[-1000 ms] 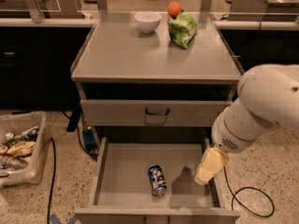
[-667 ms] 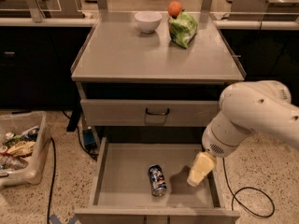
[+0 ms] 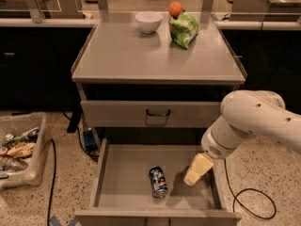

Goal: Pick pepsi can from middle drawer and place on counter

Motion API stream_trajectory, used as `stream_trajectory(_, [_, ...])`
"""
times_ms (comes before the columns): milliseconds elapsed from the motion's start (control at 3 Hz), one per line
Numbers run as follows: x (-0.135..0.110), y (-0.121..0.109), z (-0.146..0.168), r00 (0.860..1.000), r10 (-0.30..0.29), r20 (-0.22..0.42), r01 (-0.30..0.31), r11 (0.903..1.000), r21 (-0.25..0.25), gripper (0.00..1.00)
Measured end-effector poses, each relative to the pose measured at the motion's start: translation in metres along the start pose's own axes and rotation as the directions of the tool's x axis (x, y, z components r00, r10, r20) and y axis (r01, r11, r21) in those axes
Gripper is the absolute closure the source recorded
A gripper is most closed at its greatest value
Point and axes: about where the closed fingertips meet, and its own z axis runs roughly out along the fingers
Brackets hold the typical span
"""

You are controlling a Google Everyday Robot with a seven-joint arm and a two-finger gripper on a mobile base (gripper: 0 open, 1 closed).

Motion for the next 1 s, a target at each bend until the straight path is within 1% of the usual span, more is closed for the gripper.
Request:
stream_trajectory(333, [-0.011, 0.010, 0.017, 1.000, 0.004, 0.016, -0.004, 0.9996, 0.029, 0.00])
stream_trajectory(667, [-0.028, 0.026, 0.068, 0.999, 0.029, 0.019, -0.029, 0.9992, 0.028, 0.00])
stream_trajectory(1000, [-0.043, 0.049, 0.118, 0.998, 0.056, 0.007, -0.056, 0.9984, 0.003, 0.00])
